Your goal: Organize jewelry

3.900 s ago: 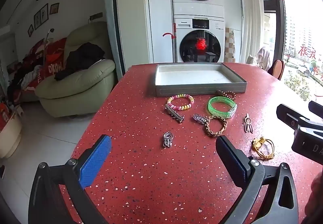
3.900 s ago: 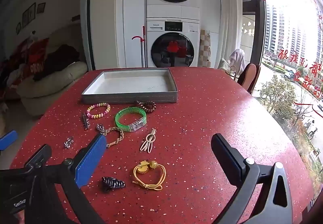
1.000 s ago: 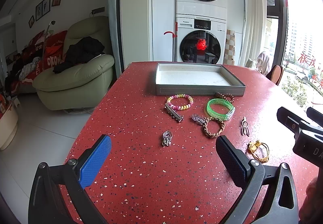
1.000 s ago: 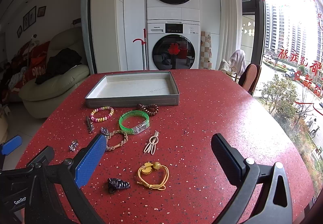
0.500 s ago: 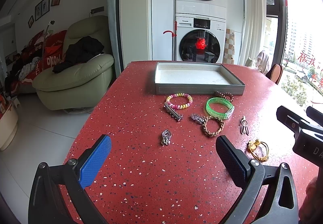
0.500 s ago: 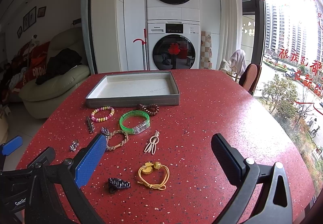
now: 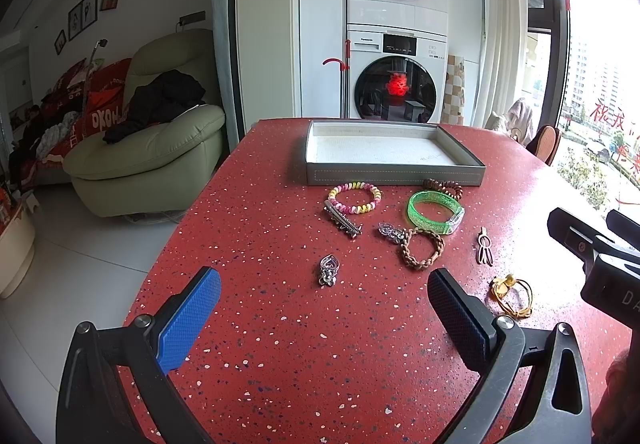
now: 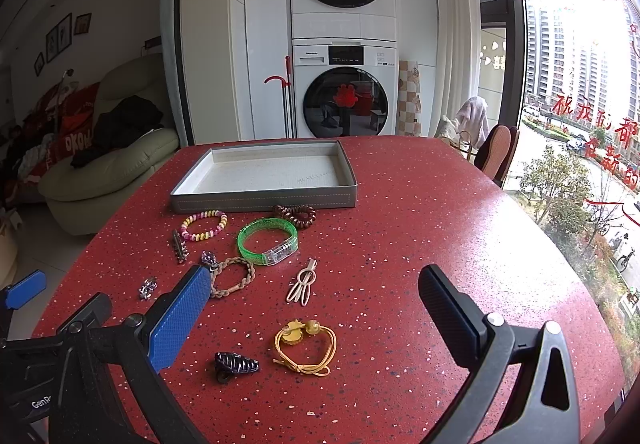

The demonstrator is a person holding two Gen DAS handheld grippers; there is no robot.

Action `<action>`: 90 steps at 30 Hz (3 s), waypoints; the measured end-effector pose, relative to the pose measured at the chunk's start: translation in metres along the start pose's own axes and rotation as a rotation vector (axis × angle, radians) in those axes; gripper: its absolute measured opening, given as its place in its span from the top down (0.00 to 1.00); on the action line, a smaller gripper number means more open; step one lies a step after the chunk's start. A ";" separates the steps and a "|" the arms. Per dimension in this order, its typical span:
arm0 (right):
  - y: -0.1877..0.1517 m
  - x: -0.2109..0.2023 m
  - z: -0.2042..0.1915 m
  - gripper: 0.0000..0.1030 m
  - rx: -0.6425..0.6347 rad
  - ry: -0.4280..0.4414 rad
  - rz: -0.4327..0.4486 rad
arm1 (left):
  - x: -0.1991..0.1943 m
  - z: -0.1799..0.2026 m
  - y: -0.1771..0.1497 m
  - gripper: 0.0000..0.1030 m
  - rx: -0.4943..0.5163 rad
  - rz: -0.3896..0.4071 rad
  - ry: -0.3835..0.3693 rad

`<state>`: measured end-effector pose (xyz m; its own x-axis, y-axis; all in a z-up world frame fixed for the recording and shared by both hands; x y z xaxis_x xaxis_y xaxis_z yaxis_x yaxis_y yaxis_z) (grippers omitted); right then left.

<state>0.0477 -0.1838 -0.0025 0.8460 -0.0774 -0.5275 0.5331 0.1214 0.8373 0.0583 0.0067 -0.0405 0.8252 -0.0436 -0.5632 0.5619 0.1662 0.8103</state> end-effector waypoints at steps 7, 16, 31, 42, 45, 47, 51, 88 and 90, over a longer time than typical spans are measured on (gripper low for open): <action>-0.001 0.000 0.000 0.00 0.001 0.002 -0.002 | 0.000 0.000 0.000 0.00 0.001 -0.001 0.000; -0.001 0.001 0.000 0.00 0.002 0.002 -0.004 | 0.003 -0.001 -0.003 0.00 -0.002 -0.015 0.004; -0.003 0.007 0.005 0.00 0.012 0.008 -0.029 | 0.014 -0.001 -0.001 0.00 -0.010 -0.077 -0.024; -0.032 0.045 0.031 0.00 0.047 0.053 -0.237 | 0.059 -0.012 0.001 0.00 -0.008 -0.244 -0.021; -0.044 0.060 0.035 0.00 0.040 0.091 -0.311 | 0.075 -0.011 -0.001 0.00 0.008 -0.286 -0.029; -0.050 0.067 0.035 0.00 0.025 0.118 -0.344 | 0.081 -0.010 -0.003 0.00 0.026 -0.302 -0.028; -0.056 0.075 0.028 0.01 -0.041 0.177 -0.390 | 0.092 -0.007 -0.007 0.00 0.027 -0.333 -0.046; -0.034 0.084 0.015 0.96 0.012 0.248 -0.386 | 0.096 -0.003 0.008 0.66 0.004 -0.372 -0.170; -0.029 0.084 0.018 0.96 0.025 0.250 -0.376 | 0.094 -0.001 0.013 0.66 0.006 -0.367 -0.175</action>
<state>0.1038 -0.2119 -0.0683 0.5691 0.1300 -0.8119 0.8062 0.1059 0.5821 0.1432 0.0055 -0.0827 0.5673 -0.2658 -0.7795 0.8206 0.1030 0.5621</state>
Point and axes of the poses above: each gripper's, at about its wrist camera, not at the fingertips, and x roughly the way its jaws point, z to its right, y to its top, the point moved 7 cm from there along x, roughly the way its jaws point, and after that the axes turned 11 degrees about -x, right-handed, at the moved point
